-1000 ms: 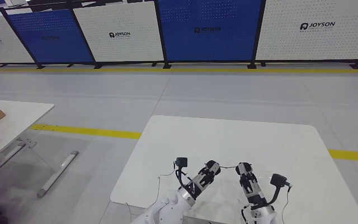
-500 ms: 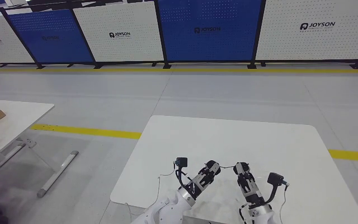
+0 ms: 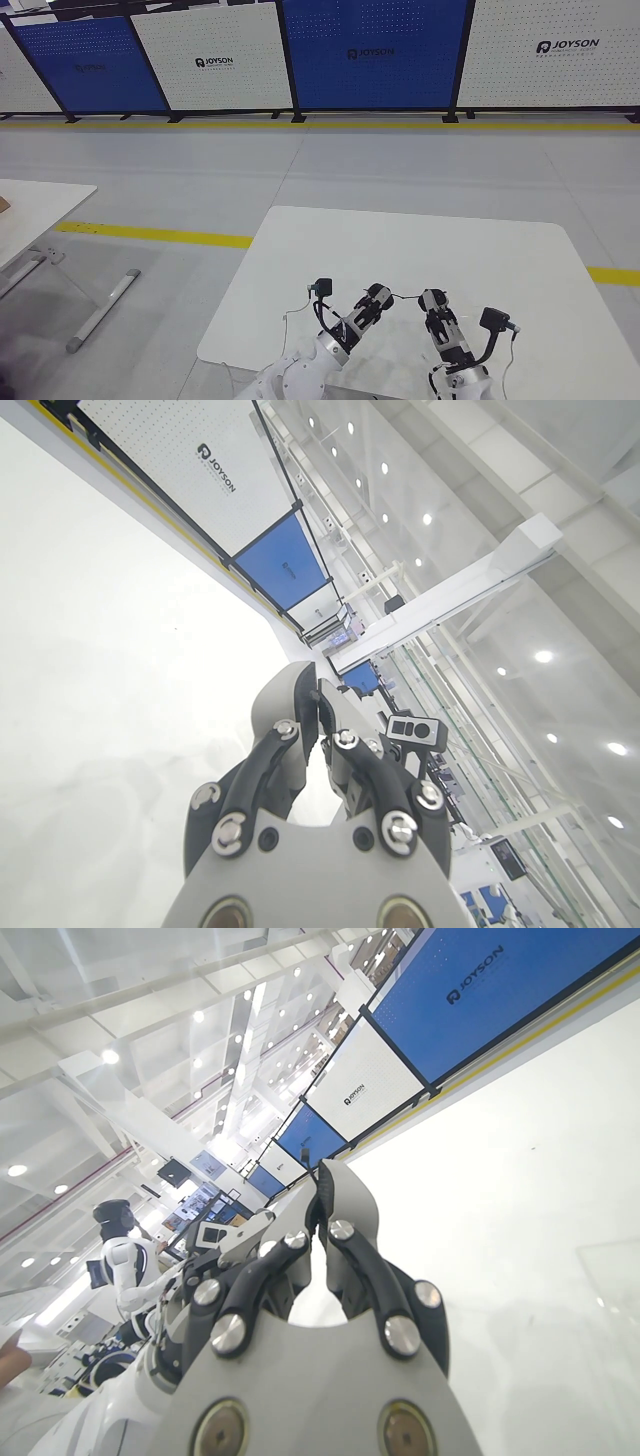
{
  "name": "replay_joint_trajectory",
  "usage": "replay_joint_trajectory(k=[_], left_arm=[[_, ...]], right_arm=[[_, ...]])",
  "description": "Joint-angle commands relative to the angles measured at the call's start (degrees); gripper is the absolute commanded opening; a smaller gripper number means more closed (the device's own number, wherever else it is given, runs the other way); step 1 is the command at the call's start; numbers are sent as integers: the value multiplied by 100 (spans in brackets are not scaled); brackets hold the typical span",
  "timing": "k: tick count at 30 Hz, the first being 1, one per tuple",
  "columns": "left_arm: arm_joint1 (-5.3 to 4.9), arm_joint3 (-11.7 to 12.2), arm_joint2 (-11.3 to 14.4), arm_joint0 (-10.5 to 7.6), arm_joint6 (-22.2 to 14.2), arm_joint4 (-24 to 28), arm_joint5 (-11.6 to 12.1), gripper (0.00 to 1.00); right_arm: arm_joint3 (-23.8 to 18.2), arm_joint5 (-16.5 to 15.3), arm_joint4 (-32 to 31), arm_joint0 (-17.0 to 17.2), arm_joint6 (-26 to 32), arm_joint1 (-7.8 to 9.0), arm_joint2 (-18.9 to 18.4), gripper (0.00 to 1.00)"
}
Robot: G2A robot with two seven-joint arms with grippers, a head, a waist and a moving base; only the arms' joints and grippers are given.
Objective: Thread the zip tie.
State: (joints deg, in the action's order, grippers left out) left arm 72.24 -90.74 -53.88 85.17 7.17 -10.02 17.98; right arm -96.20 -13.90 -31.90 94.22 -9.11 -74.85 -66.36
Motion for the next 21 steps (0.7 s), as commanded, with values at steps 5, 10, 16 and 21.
replay_joint_trajectory(k=[5, 10, 16, 21], left_arm=[[6, 6, -18, 20, 73, -101, 5, 0], [13, 2, -16, 35, 127, -215, -14, 0], [24, 15, -12, 29, 118, -262, -37, 0], [40, 60, 4, -3, 116, -253, -65, 0]], right_arm=[[-34, 120, 11, -5, 75, -9, -4, 4], [-40, 169, -30, -20, 104, -17, 8, 15], [-45, 167, -49, -17, 139, -23, 9, 22], [-20, 143, -97, -12, 164, -25, 10, 30]])
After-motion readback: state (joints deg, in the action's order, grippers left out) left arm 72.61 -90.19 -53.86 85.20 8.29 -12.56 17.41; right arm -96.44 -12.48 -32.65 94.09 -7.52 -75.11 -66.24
